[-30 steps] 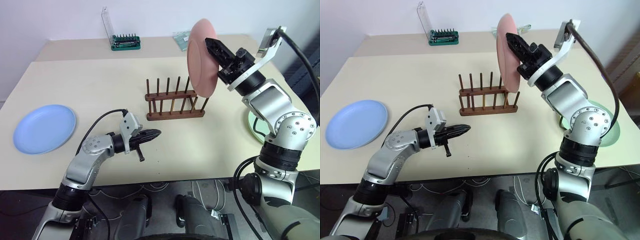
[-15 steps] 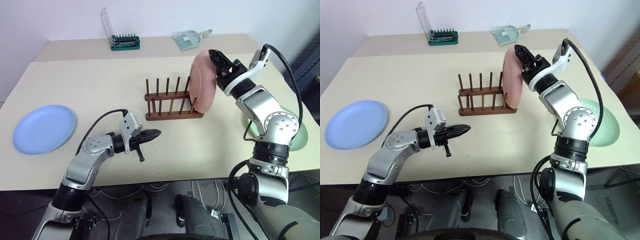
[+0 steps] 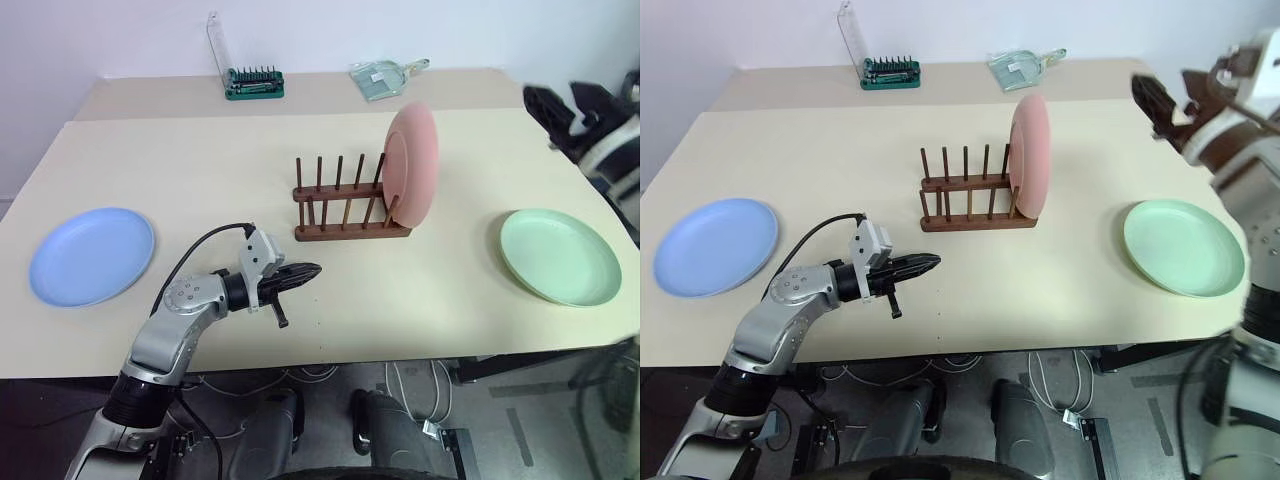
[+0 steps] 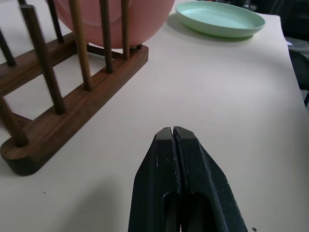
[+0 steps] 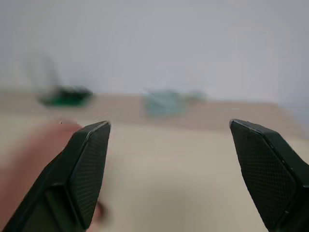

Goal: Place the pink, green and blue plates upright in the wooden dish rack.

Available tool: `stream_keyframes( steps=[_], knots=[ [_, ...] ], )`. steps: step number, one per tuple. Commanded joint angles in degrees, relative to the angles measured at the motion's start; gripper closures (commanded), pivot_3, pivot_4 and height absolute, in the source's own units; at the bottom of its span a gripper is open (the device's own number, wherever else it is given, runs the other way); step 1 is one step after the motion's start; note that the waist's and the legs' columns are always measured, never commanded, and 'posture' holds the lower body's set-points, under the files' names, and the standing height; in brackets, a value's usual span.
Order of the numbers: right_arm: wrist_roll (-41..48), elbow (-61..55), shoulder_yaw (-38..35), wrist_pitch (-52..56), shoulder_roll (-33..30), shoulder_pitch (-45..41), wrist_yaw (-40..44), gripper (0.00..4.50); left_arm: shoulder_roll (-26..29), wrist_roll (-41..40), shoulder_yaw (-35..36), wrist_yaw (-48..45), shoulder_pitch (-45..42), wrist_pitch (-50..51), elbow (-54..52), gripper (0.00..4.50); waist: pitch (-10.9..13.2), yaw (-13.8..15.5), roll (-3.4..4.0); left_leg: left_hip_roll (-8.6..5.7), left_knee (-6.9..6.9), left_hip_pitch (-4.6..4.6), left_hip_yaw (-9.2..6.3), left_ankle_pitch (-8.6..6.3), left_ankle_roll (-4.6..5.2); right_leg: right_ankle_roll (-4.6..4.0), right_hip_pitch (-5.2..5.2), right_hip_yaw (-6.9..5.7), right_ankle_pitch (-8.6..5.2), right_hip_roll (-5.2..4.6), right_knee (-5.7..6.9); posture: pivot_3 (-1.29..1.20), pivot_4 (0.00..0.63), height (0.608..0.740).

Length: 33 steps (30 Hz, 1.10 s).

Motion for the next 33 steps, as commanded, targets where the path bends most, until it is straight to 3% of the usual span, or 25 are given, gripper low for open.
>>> stream_keyframes(
  steps=[1, 4, 11, 14, 20, 21, 27, 33],
  knots=[
    [-8.24, -3.74, 3.81, 1.45, -5.75, 10.51, 5.07, 0.50, -0.38, -0.35, -0.66, -1.05, -1.48, -1.17, 0.10, 4.50, -0.02, 0.27, 0.04, 0.01, 0.00, 0.00, 0.00, 0.00, 0.00, -0.01, 0.00, 0.00, 0.00, 0.00, 0.00, 0.00, 0.150, 0.735],
    [-12.17, -6.64, 7.66, 2.69, -6.21, 18.26, 6.65, 0.50, -1.15, 0.04, -1.65, -1.69, -2.88, -1.69, 1.68, 4.50, -0.04, 0.38, 0.05, 0.04, 0.01, -0.03, -0.01, 0.00, 0.00, -0.02, 0.02, -0.06, -0.01, 0.00, -0.01, 0.00, 0.150, 0.735],
    [-19.04, -5.20, 11.42, 5.15, -1.03, 21.68, 3.81, 0.50, -1.64, 0.17, -2.14, -2.04, -3.54, -1.90, 2.13, 4.50, -0.02, 0.36, 0.07, 0.04, 0.04, -0.03, 0.03, -0.01, 0.00, 0.20, -0.01, -0.03, -0.11, 0.00, 0.02, 0.00, 0.150, 0.735],
    [-21.59, -3.48, 11.53, 4.57, -0.33, 21.39, 4.27, 1.24, -1.59, 0.18, -2.14, -1.91, -3.40, -1.83, 1.88, 4.50, -0.02, 0.51, 0.07, 0.01, 0.05, -0.07, 0.03, -0.01, 0.00, 0.20, -0.01, -0.03, -0.11, -0.02, -0.02, 0.00, 0.150, 0.735],
    [-24.01, -3.05, 11.39, 4.36, 0.36, 18.15, 6.16, 4.22, -0.92, 0.02, -1.50, -1.20, -2.19, -1.40, 0.48, 4.50, -0.02, 0.25, 0.07, 0.01, 0.04, -0.06, 0.03, -0.01, 0.01, 0.20, -0.01, -0.03, -0.12, -0.01, -0.02, 0.00, 0.150, 0.735],
    [-25.05, -3.17, 11.38, 3.78, 0.17, 17.28, 5.93, 4.43, -0.89, -0.02, -1.45, -1.02, -2.13, -1.31, 0.35, 4.50, -0.02, 0.19, 0.07, 0.01, 0.04, -0.05, 0.03, -0.01, 0.01, 0.21, -0.01, -0.03, -0.12, -0.01, 0.00, 0.00, 0.150, 0.735],
    [-30.31, -2.04, 7.60, -9.36, 0.88, 4.22, 2.61, 4.43, -0.80, -0.15, -1.45, -0.76, -2.23, -1.19, 0.33, 4.50, 0.03, 0.20, 0.14, 0.01, 0.06, -0.03, 0.06, -0.01, 0.01, 0.21, -0.01, -0.03, -0.12, 0.01, 0.01, 0.00, 0.150, 0.735],
    [-24.89, -4.84, 4.99, -14.45, 6.68, -8.72, 5.19, 4.43, -1.08, -0.06, -1.74, -0.86, -2.79, -1.30, 0.81, 4.50, 0.04, 0.45, 0.07, 0.02, -0.01, -0.06, -0.05, -0.01, 0.00, 0.07, -0.01, -0.07, -0.03, 0.07, 0.00, 0.00, 0.150, 0.735]
  ],
)
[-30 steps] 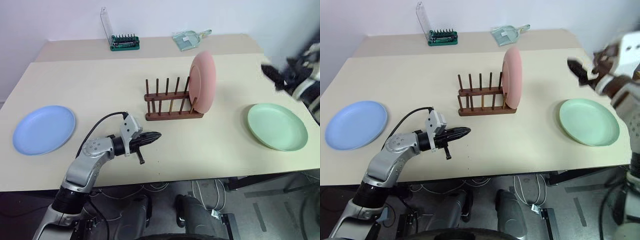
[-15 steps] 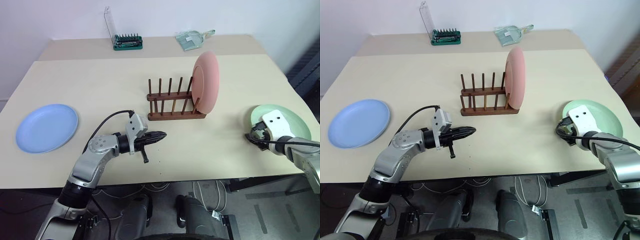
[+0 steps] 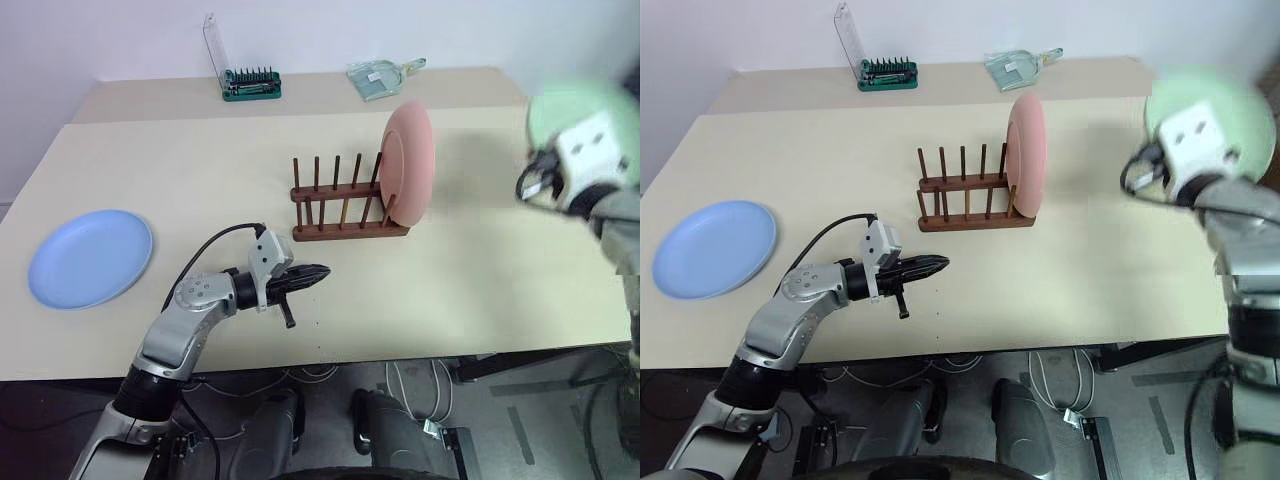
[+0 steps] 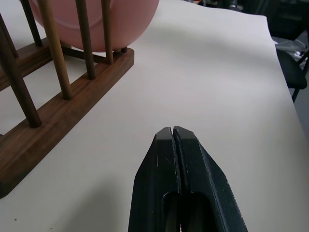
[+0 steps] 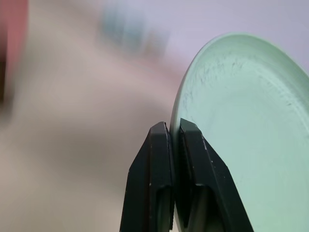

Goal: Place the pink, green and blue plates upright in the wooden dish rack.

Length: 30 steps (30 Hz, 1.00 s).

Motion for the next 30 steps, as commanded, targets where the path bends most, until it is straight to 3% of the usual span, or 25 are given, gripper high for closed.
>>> stream_keyframes(
  steps=[1, 4, 7, 16, 30],
  knots=[
    [3.65, -3.47, -2.18, -1.69, 3.11, -3.62, 1.75, 4.43, 0.01, -0.24, 0.24, -0.03, -0.81, -0.36, -1.48, 4.50, 0.00, 0.01, -0.02, -0.01, 0.02, 0.00, -0.02, 0.00, 0.00, 0.00, 0.01, -0.01, 0.00, 0.00, -0.01, 0.00, 0.150, 0.735],
    [28.45, -14.44, -4.30, 8.11, 12.29, -12.14, 4.51, 4.43, -0.55, -0.18, -0.10, 0.15, -1.30, -0.42, -1.37, 4.50, 0.06, -0.43, 0.02, -0.04, 0.07, -0.04, 0.01, 0.00, 0.01, -0.01, 0.00, 0.01, 0.03, -0.06, -0.01, 0.00, 0.150, 0.735],
    [51.81, -19.18, -5.41, 16.66, 20.05, -13.31, -0.22, 4.43, -0.88, -0.50, 0.18, 0.37, -1.04, -0.41, -1.73, 4.50, 0.04, -0.43, 0.00, 0.02, 0.01, -0.03, -0.07, 0.00, 0.01, 0.08, -0.10, 0.02, 0.10, 0.00, 0.12, 0.00, 0.150, 0.735],
    [66.63, -14.33, -4.92, 18.84, 28.07, -13.49, -15.62, 4.43, -0.61, -0.77, 0.52, 1.00, -0.19, -0.06, -2.92, 4.50, 0.03, -0.24, -0.02, -0.12, 0.08, -0.02, -0.04, -0.01, 0.03, -0.08, -0.02, -0.01, 0.06, -0.22, 0.01, 0.00, 0.150, 0.735],
    [68.62, -1.17, -2.53, 21.16, 35.85, -9.86, -25.05, 4.43, 0.23, -1.14, 1.25, 1.68, 0.89, 1.16, -4.71, 4.50, 0.02, -0.40, 0.01, -0.04, -0.04, -0.03, 0.02, 0.01, 0.03, -0.09, -0.17, 0.05, 0.08, -0.06, 0.13, 0.00, 0.150, 0.735]
  ],
)
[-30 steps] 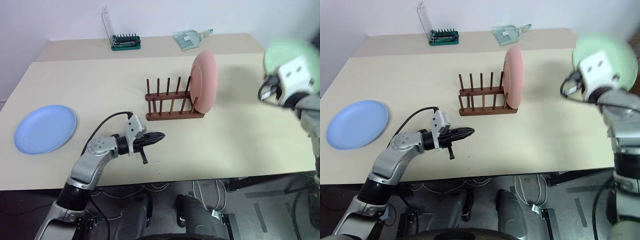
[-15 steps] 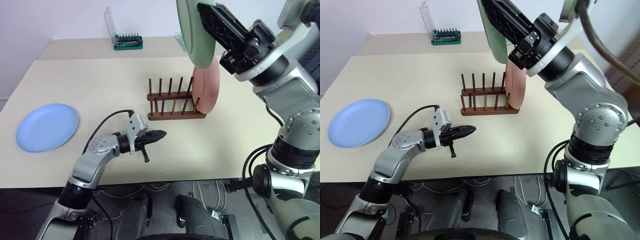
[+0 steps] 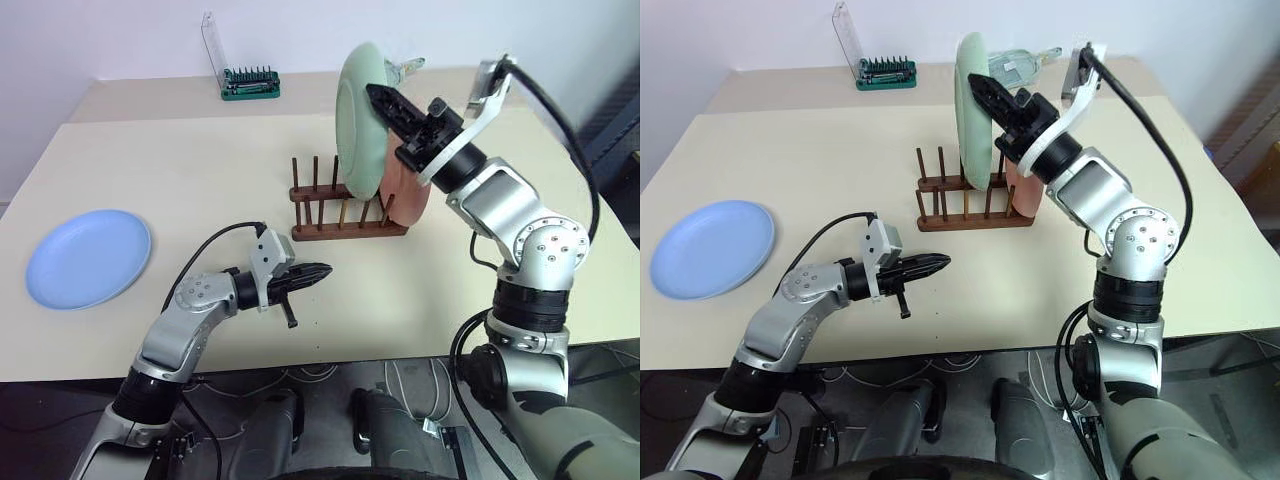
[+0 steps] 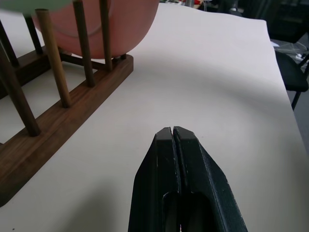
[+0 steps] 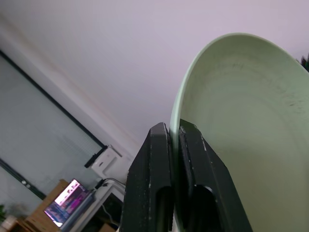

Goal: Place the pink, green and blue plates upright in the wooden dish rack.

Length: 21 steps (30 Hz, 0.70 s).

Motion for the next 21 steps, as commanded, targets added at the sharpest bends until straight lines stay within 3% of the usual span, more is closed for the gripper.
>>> stream_keyframes(
  steps=[1, 11, 14, 20, 21],
  knots=[
    [0.74, -0.11, -0.23, 0.07, 0.92, -0.58, -0.71, 4.43, 0.42, -0.97, 1.12, 0.27, 0.36, 0.12, -2.61, 4.50, 0.00, 0.00, 0.00, 0.00, 0.00, 0.00, 0.00, 0.00, 0.00, 0.05, 0.00, 0.00, 0.03, 0.01, 0.00, 0.00, 0.150, 0.735],
    [0.81, 4.46, -2.23, -0.53, 3.06, -1.95, -5.70, 4.43, 0.61, -1.09, 1.13, 0.68, 0.69, 0.44, -3.14, 4.50, 0.00, -0.19, 0.00, 0.01, 0.02, 0.00, 0.00, 0.00, 0.00, 0.05, 0.00, 0.00, 0.03, 0.04, 0.01, 0.00, 0.150, 0.735],
    [0.54, 5.56, -2.64, -0.52, 3.21, -2.31, -6.93, 3.52, 0.48, -1.11, 1.12, 0.79, 0.71, 0.55, -3.21, 4.50, 0.00, -0.20, 0.01, 0.01, 0.02, 0.00, 0.00, 0.00, 0.00, 0.04, 0.00, 0.00, 0.03, 0.04, 0.02, 0.00, 0.150, 0.735],
    [-1.33, 4.24, -1.76, 0.12, 2.45, -3.05, -6.08, 0.56, 0.46, -1.11, 1.14, 0.79, 0.61, 0.64, -3.16, 4.50, 0.00, -0.22, 0.01, 0.01, 0.02, 0.00, 0.01, 0.00, 0.00, 0.05, 0.00, 0.00, 0.03, 0.06, 0.01, 0.00, 0.150, 0.735],
    [-2.72, 3.43, -0.97, 0.44, 1.52, -3.34, -5.16, 0.56, 0.48, -1.11, 1.14, 0.80, 0.62, 0.62, -3.17, 4.50, 0.00, -0.21, 0.01, 0.01, 0.02, 0.00, 0.00, 0.00, 0.00, 0.04, 0.01, 0.00, 0.02, 0.06, 0.01, 0.00, 0.150, 0.735]
  ],
)
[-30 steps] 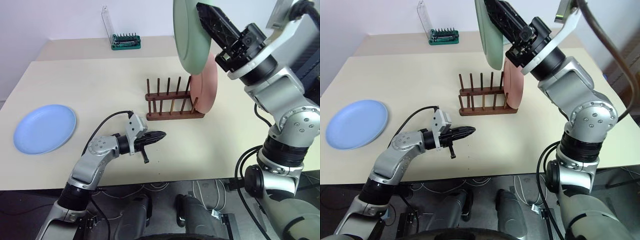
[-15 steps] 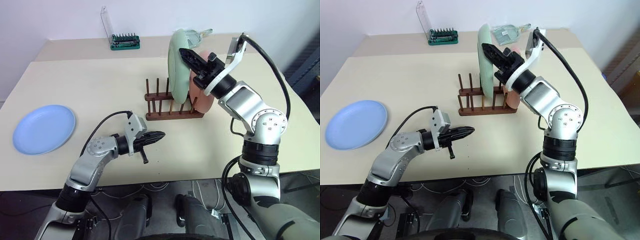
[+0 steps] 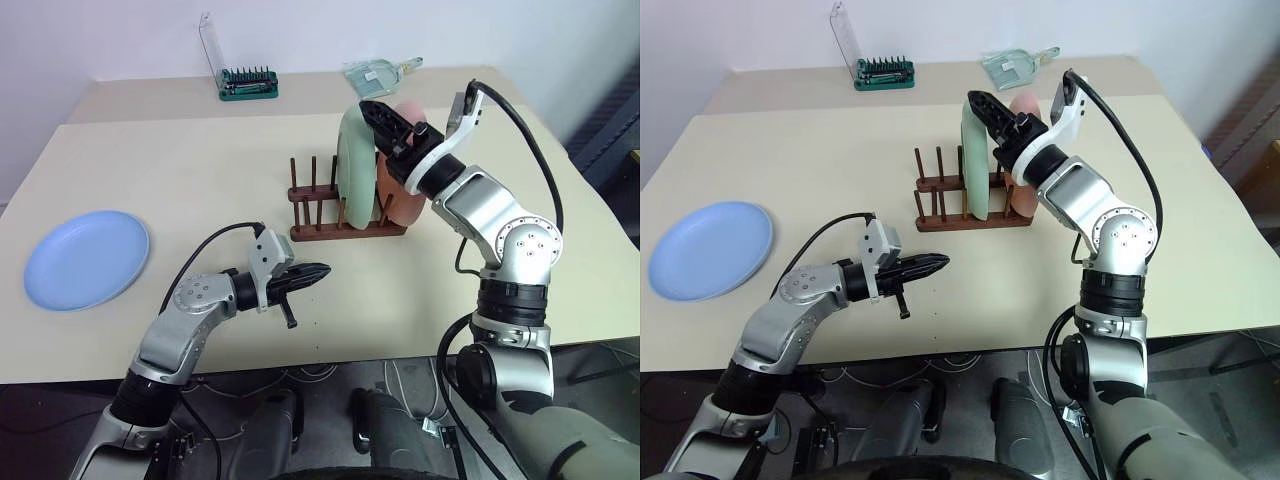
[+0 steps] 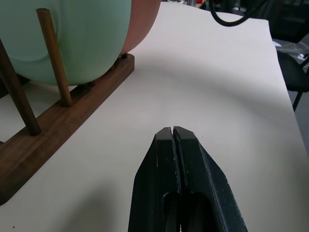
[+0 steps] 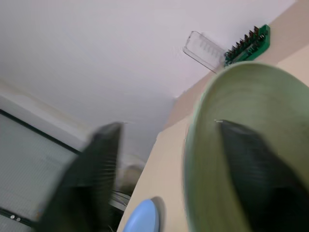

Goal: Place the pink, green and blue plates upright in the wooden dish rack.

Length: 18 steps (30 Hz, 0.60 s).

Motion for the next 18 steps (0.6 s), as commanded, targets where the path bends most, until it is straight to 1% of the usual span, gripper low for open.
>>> stream_keyframes(
  steps=[1, 3, 5, 7, 11, 13, 15, 17, 18],
  knots=[
    [-3.27, -3.76, 1.52, 0.49, -1.99, -2.21, 2.55, 0.56, 0.26, -0.78, 0.96, 0.04, 0.11, -0.47, -1.96, 4.50, 0.00, 0.01, 0.00, 0.00, 0.01, 0.00, 0.00, 0.00, 0.00, 0.00, 0.00, 0.00, 0.00, 0.00, 0.00, 0.00, 0.150, 0.735],
    [-5.12, -5.72, 2.67, 1.22, -3.88, -3.30, 4.32, 0.56, 0.29, -0.76, 0.98, 0.06, 0.08, -0.46, -1.92, 4.50, 0.00, 0.02, 0.01, 0.00, 0.01, 0.00, 0.01, 0.00, 0.00, -0.02, 0.00, 0.00, -0.02, 0.00, 0.00, 0.00, 0.150, 0.735],
    [-9.15, -8.79, 5.04, 2.04, -7.49, -4.44, 7.49, 0.56, 0.39, -0.78, 1.06, 0.07, 0.17, -0.46, -2.06, 4.50, 0.01, 0.04, 0.02, 0.00, 0.00, -0.01, 0.01, 0.00, 0.00, -0.02, 0.00, -0.01, -0.02, 0.00, -0.01, 0.00, 0.150, 0.735],
    [-11.77, -10.29, 6.32, 2.17, -9.74, -5.05, 9.86, 0.56, 0.43, -0.82, 1.14, 0.06, 0.18, -0.46, -2.08, 4.50, 0.01, 0.06, 0.02, 0.00, 0.01, -0.03, 0.03, 0.00, 0.00, -0.01, -0.02, -0.01, -0.02, 0.00, -0.01, 0.00, 0.150, 0.735],
    [-13.39, -13.17, 6.01, 2.62, -13.55, -6.96, 14.37, 0.56, 0.37, -0.70, 1.37, 0.33, 0.12, -0.77, -2.00, 4.50, 0.01, 0.11, 0.01, 0.00, 0.01, -0.02, 0.02, 0.00, 0.00, -0.02, 0.00, -0.01, -0.02, -0.01, -0.02, 0.00, 0.150, 0.735],
    [-16.23, -14.81, 7.19, 2.04, -16.27, -7.40, 18.82, 0.56, 0.32, -0.72, 2.19, 1.06, 0.27, -1.06, -2.36, 4.50, 0.01, 0.18, 0.01, 0.00, 0.02, -0.02, 0.02, 0.00, 0.00, -0.03, 0.00, -0.01, -0.03, -0.02, -0.03, 0.00, 0.150, 0.735],
    [-22.83, -18.40, 11.20, -0.57, -21.34, -6.43, 27.08, 0.56, 0.17, -1.59, 5.21, 3.31, 0.60, -0.76, -3.30, 4.50, 0.02, 0.26, 0.01, 0.00, 0.02, -0.04, 0.02, 0.00, 0.00, -0.03, -0.01, -0.01, -0.03, -0.03, -0.04, 0.00, 0.150, 0.735],
    [-30.52, -21.43, 16.08, -5.35, -25.84, -4.53, 35.33, 0.48, 0.06, -3.78, 10.37, 6.44, 1.38, 0.38, -4.71, 3.96, 0.02, 0.14, 0.00, 0.01, 0.00, -0.08, 0.02, -0.01, 0.00, -0.02, -0.06, -0.03, -0.04, -0.03, -0.07, 0.00, 0.150, 0.735],
    [-33.94, -22.12, 18.13, -7.97, -27.11, -3.69, 38.55, 0.48, 0.24, -5.02, 13.08, 7.90, 1.93, 1.12, -5.40, 3.61, 0.02, 0.05, -0.02, 0.02, -0.03, -0.08, 0.02, -0.01, 0.01, -0.01, -0.06, -0.03, -0.05, -0.03, -0.09, 0.00, 0.150, 0.735]
  ],
)
